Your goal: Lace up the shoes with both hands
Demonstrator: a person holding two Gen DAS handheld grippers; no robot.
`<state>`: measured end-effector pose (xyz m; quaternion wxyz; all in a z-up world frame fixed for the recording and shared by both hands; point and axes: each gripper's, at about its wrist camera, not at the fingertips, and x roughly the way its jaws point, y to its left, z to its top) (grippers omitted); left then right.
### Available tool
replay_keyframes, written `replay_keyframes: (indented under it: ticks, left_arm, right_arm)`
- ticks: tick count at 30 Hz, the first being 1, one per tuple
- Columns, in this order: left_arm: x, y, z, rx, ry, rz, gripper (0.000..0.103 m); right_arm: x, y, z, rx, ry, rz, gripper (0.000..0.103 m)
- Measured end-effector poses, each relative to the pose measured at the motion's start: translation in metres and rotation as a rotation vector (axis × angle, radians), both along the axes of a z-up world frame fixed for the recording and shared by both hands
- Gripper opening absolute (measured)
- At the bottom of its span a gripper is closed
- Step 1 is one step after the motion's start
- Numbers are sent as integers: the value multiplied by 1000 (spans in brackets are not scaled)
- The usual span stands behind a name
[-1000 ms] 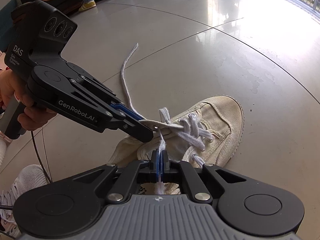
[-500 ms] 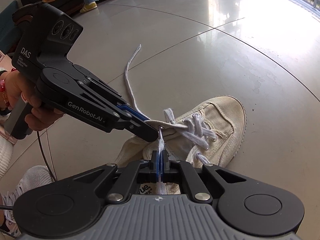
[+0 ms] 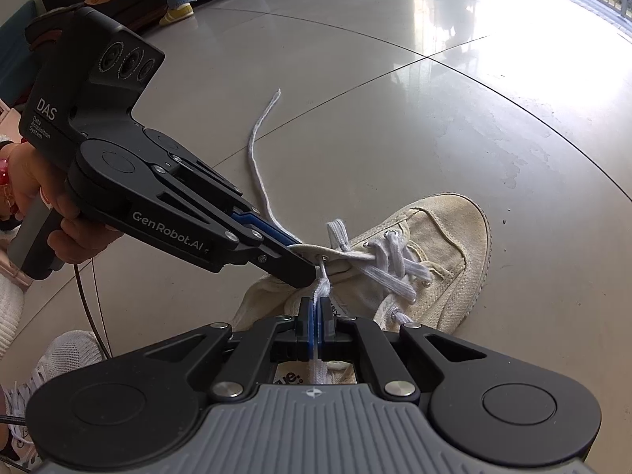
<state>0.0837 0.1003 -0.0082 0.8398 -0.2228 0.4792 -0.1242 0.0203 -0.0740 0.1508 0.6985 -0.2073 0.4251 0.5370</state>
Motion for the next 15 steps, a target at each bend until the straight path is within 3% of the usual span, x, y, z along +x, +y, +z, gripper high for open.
replay_keyframes:
  ticks: [15]
  left_arm:
    - [5,-5,-2,-6,3,-9,11]
  right_arm:
    - [4,-5,-4,-15,21,-31,2]
